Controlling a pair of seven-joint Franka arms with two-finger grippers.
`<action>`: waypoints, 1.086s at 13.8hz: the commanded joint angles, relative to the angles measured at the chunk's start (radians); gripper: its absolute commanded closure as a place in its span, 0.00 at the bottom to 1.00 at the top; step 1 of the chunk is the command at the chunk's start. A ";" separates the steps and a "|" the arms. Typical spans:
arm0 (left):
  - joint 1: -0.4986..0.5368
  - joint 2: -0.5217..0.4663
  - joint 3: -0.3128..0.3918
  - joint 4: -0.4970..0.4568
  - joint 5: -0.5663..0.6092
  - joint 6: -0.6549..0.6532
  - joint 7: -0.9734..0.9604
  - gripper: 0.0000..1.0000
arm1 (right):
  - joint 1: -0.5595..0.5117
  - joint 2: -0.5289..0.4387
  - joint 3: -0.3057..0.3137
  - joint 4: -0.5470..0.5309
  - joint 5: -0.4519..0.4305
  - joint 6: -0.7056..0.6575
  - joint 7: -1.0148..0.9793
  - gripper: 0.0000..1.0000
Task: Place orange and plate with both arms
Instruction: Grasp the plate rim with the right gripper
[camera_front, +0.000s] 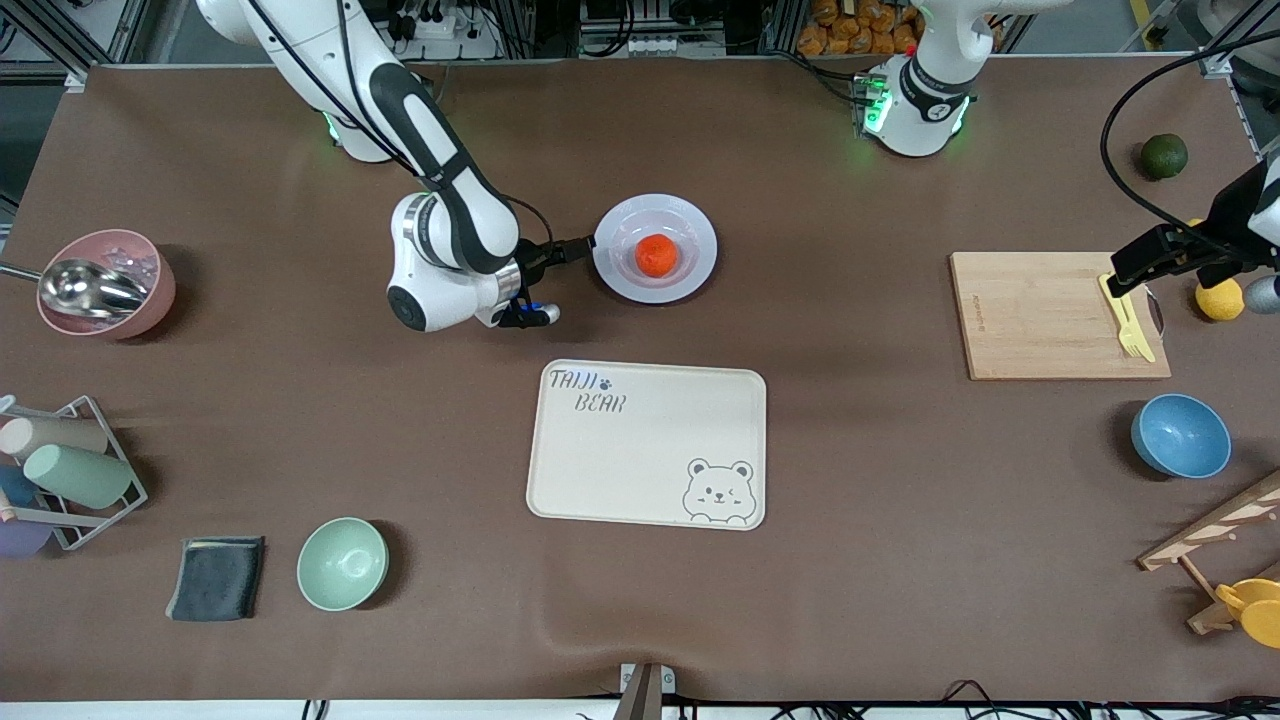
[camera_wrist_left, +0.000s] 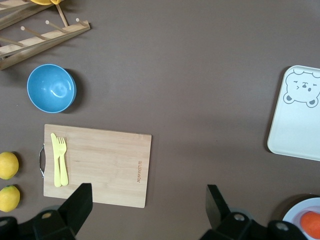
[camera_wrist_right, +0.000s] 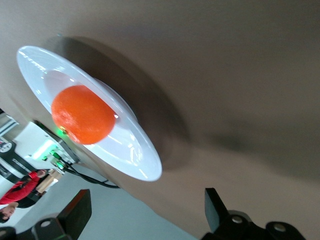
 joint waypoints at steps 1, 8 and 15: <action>-0.036 -0.036 0.031 -0.026 -0.004 -0.002 0.004 0.00 | 0.042 0.041 -0.009 -0.015 0.137 0.032 -0.106 0.00; -0.007 -0.018 0.029 -0.018 -0.011 0.007 0.012 0.00 | 0.075 0.107 -0.007 -0.015 0.334 0.027 -0.268 0.00; -0.007 -0.013 0.029 -0.007 -0.012 0.009 0.011 0.00 | 0.153 0.107 -0.009 -0.009 0.458 0.062 -0.282 0.01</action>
